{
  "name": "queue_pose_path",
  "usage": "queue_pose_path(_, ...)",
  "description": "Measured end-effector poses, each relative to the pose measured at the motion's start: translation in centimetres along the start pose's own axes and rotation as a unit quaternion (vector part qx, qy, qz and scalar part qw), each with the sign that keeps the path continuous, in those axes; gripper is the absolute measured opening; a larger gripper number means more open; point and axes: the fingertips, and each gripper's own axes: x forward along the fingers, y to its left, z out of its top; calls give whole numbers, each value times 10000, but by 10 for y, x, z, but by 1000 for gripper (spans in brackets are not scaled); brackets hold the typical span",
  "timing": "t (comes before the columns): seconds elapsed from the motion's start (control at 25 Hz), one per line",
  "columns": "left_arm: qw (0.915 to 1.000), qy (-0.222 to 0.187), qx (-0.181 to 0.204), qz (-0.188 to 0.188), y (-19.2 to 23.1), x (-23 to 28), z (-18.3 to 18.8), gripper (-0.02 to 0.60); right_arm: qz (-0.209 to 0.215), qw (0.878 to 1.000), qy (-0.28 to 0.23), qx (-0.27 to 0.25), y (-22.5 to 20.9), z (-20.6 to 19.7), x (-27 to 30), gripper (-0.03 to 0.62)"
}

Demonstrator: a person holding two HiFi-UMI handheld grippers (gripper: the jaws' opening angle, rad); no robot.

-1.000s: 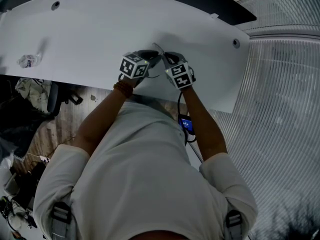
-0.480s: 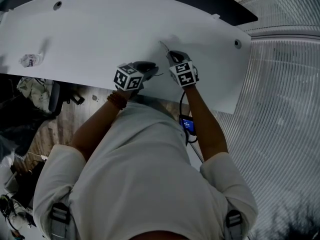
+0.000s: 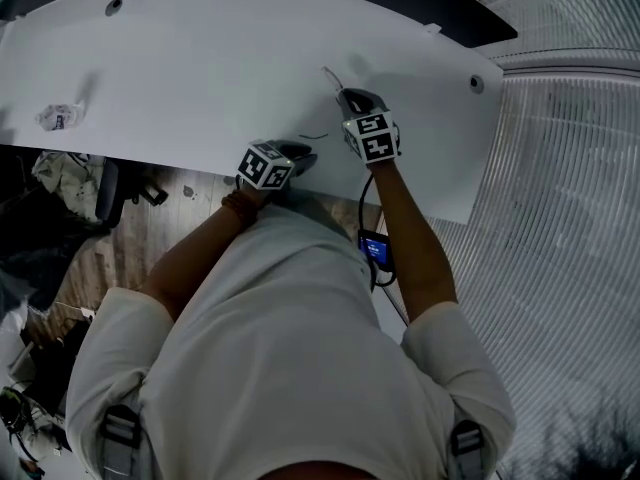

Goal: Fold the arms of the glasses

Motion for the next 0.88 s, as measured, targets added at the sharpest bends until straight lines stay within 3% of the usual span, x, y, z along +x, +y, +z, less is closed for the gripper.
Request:
queue_pose_path(0.44,9989,-317,13,358,27,-1,31,95,121,9999,55,17,16,-4,-6,18)
queue_pose_path(0.88,9976,-415,145,529,45,-6,56,92,379,9980,114,-487,43,-12,-9,18)
